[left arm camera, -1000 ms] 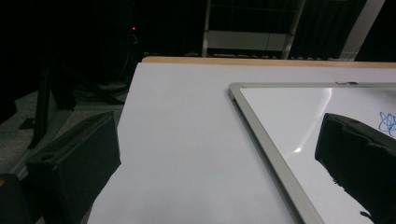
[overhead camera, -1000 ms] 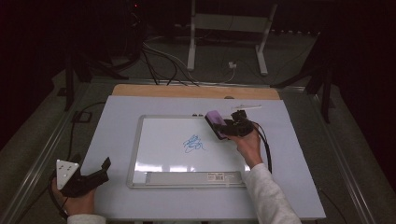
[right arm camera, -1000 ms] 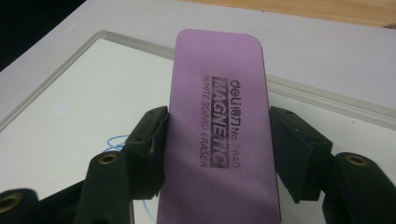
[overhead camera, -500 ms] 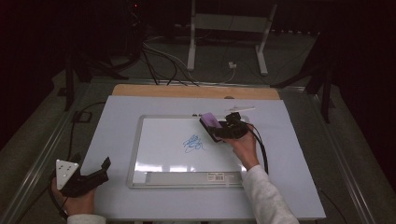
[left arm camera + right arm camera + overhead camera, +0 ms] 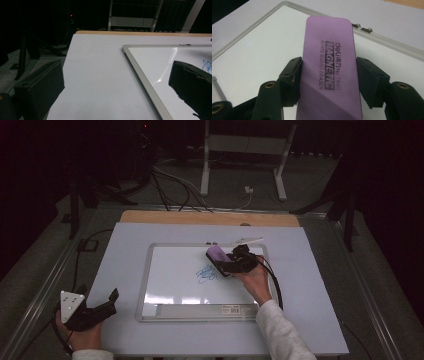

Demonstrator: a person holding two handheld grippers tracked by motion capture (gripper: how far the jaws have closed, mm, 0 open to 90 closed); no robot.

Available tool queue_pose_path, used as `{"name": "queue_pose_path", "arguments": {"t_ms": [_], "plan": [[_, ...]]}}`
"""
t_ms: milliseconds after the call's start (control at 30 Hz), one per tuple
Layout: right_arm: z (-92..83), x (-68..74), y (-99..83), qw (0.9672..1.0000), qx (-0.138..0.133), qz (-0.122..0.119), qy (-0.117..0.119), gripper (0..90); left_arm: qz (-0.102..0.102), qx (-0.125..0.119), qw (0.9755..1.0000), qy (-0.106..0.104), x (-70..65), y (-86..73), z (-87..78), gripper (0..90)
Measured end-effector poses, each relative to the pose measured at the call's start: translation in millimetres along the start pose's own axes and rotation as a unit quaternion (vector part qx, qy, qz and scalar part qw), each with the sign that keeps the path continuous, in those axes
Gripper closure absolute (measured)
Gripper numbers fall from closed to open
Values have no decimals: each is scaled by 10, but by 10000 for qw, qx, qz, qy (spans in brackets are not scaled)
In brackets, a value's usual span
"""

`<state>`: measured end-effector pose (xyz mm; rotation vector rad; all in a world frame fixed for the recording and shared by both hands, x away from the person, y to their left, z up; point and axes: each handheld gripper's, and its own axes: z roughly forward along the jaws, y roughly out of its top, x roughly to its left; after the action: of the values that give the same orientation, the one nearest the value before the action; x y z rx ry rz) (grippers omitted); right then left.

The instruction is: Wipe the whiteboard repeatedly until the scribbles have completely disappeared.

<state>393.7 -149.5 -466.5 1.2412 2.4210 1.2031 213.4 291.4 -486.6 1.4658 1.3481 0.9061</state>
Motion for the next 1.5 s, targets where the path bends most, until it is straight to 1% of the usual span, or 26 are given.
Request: {"name": "queue_pose_path", "arguments": {"t_ms": [267, 833, 1133, 1200, 1233, 1400, 1433, 1500], "plan": [[71, 125, -30, 9997, 110, -222, 76, 408, 1, 8, 10000, -9, -5, -3, 7, 9], [257, 395, -137, 9976, 348, -528, 280, 408, 13, 5, 10000, -13, -5, 1, 2, 9], [373, 533, -228, 9944, 584, -854, 198, 407, 6, 8, 10000, -16, -5, 0, 4, 9], [384, 550, -236, 9942, 566, -904, 158, 407, 14, 5, 10000, -15, -4, 1, 2, 9], [386, 551, -236, 9941, 560, -915, 154, 406, 15, 5, 10000, -15, -5, 1, 2, 9], [380, 533, -242, 9953, 549, -775, 206, 399, 7, 7, 10000, -21, -10, 0, 6, 9], [382, 529, -243, 9954, 545, -748, 237, 390, 10, 7, 10000, -24, -11, -1, 7, 9], [389, 520, -249, 9958, 495, -691, 350, 329, 21, 14, 10000, -27, -13, -2, 9, 9]]}}
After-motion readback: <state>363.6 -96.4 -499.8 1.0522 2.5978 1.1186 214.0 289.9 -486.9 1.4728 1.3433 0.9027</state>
